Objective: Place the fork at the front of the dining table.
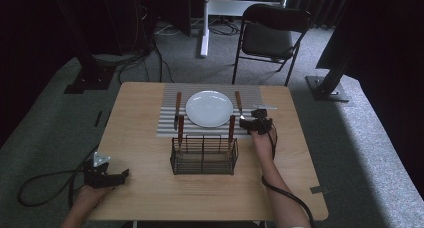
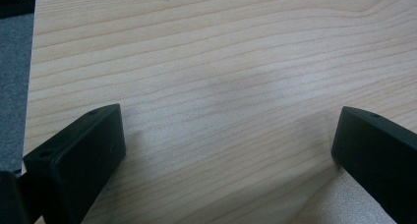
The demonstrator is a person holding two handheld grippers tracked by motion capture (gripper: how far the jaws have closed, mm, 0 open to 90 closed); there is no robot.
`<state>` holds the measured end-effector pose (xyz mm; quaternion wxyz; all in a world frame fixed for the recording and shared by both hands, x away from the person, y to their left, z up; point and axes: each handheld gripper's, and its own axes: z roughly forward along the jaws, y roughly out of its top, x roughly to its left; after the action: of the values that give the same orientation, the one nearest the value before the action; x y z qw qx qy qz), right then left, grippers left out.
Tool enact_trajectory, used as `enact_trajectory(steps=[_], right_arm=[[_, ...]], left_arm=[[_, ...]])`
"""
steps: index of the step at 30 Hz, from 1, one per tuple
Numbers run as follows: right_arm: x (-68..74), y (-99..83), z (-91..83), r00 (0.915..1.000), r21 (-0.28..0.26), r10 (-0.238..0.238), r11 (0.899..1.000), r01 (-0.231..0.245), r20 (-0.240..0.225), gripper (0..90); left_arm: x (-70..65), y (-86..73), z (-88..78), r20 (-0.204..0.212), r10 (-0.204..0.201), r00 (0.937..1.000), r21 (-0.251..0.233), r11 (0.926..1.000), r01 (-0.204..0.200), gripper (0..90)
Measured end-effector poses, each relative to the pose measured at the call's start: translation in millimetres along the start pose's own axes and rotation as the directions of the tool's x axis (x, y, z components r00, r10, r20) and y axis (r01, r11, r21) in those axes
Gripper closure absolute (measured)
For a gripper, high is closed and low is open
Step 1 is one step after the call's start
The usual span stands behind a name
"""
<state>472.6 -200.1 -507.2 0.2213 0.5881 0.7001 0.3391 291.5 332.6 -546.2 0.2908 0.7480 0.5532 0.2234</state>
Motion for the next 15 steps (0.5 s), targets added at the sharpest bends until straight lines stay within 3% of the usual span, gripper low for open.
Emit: enact_trajectory(steps=[5,9,15], right_arm=[[-2.0,-12.5,-6.2,0.9999,-0.012,0.004,1.000,-0.005,-0.010,17.9],[-4.6,-22.7,-9.8,0.9995,-0.012,-0.029,1.000,0.029,-0.014,17.9],[-7.4,-36.9,-16.3,0.9991,-0.008,-0.043,0.999,0.043,0.001,17.8]], left_arm=[[0.0,0.0,0.0,0.000,0.000,1.0000,0.000,1.0000,0.000,0.0],[0.0,0.0,0.0,0.000,0.000,1.0000,0.000,1.0000,0.000,0.0],[0.0,0.0,0.0,0.000,0.000,1.0000,0.000,1.0000,0.000,0.0]])
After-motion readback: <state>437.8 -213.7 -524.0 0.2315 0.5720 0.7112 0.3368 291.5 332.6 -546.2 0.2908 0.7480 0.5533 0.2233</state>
